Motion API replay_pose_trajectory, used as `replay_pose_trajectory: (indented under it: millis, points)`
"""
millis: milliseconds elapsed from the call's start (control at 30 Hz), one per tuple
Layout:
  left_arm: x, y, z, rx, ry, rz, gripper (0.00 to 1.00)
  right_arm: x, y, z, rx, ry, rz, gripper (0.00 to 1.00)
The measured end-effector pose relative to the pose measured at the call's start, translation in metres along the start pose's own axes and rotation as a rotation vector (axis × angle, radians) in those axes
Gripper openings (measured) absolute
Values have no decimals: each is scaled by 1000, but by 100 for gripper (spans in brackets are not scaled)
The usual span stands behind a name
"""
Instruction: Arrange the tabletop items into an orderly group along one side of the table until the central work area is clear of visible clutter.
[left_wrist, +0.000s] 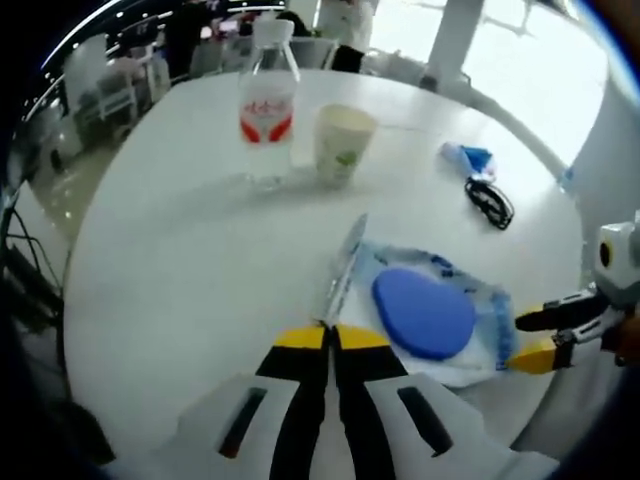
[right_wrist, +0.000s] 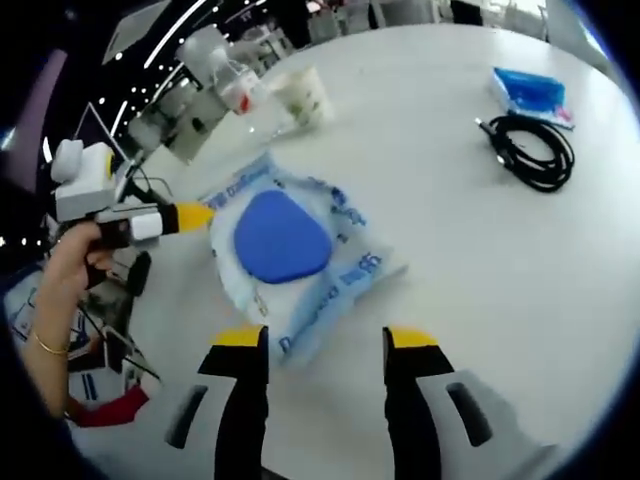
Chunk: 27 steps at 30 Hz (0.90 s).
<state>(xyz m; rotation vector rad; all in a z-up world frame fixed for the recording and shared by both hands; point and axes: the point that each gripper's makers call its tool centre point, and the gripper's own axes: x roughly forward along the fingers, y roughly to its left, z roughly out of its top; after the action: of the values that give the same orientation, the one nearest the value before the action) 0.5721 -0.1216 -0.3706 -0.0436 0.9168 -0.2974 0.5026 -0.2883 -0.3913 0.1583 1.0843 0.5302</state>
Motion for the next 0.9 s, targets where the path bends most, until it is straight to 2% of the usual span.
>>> replay_pose_trajectory:
  millis: [200, 400, 500, 767, 900]
  points:
    - [0, -1, -3, -4, 8, 0, 0, 4, 4, -5, 12, 14, 14, 38]
    - [0, -4, -6, -15, 17, -10, 0, 6, 3, -11, 31, 34, 23, 24]
    - [0, -10, -7, -29, 19, -35, 0, 6, 3, -11, 41, 33, 18, 14]
    - [-2, -14, -12, -14, 31, -35, 0, 2, -1, -7, 45, 22, 4, 7]
    - [-7, -19, -11, 6, 26, -37, 0, -2, -4, -2, 18, 3, -6, 3]
